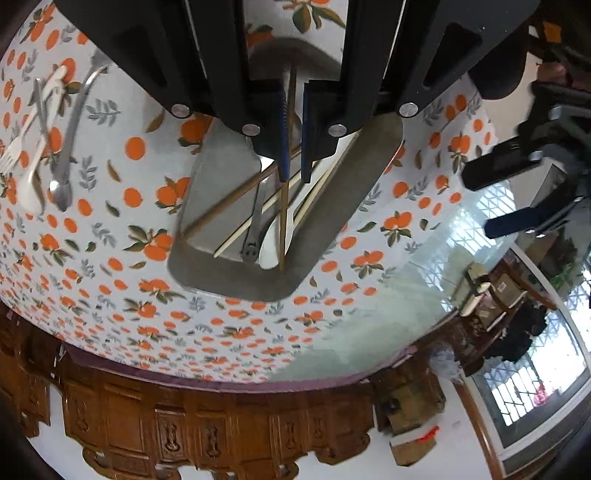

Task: Organize utensils
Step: 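Lower the held chopstick into the tray and open the right gripper, then grasp a metal fork with the left gripper while the right gripper grasps a metal spoon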

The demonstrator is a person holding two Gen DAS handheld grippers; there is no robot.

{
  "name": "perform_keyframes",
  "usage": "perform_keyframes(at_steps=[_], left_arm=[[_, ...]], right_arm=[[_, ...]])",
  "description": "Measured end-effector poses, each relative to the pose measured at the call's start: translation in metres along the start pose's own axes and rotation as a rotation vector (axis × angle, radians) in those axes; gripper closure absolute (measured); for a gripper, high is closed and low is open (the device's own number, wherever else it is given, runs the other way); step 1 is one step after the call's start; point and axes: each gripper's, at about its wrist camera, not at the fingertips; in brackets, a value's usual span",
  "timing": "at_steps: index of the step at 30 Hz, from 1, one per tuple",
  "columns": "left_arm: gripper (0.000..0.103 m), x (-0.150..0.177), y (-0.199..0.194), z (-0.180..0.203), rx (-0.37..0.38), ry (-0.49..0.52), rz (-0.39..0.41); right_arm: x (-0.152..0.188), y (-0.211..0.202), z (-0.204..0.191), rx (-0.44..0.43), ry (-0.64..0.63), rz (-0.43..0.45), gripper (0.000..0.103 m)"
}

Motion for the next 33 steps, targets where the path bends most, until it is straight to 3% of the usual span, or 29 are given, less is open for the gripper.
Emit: perform_keyframes(at_steps=[6, 9, 13, 18, 25, 33], left_arm=[[0.018, -0.003, -0.005, 0.018, 0.003, 0.039, 0.001], [0.018, -0.008, -0.009, 0.034, 0.007, 0.057, 0.003], [0.018, -0.015, -0.014, 0.066, 0.039, 0.094, 0.019], [0.018, -0.028, -0.012, 0.101, 0.078, 0.114, 0.030], [0.018, -0.048, 0.017, 0.149, 0.137, 0.113, 0.009], [0.018, -0.053, 0.058, 0.206, 0.177, 0.158, -0.047]], right_arm=[[0.012, -0.054, 0.028, 0.025, -0.039, 0.089, 0.094], [0.021, -0.078, 0.063, 0.093, -0.037, 0.120, 0.087], [0.024, -0.096, 0.116, 0.151, 0.020, 0.143, 0.086], [0.027, -0.103, 0.175, 0.220, 0.074, 0.163, 0.086], [0.035, -0.094, 0.226, 0.235, 0.134, 0.178, 0.086], [0.043, -0.088, 0.237, 0.193, 0.135, 0.169, 0.086]])
Point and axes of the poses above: each gripper's, at about its wrist camera, not at the fingertips, and y roughly the way its jaws point, z to its right, x to its underside, and after that the axes turned 9 degrees about y, right-handed
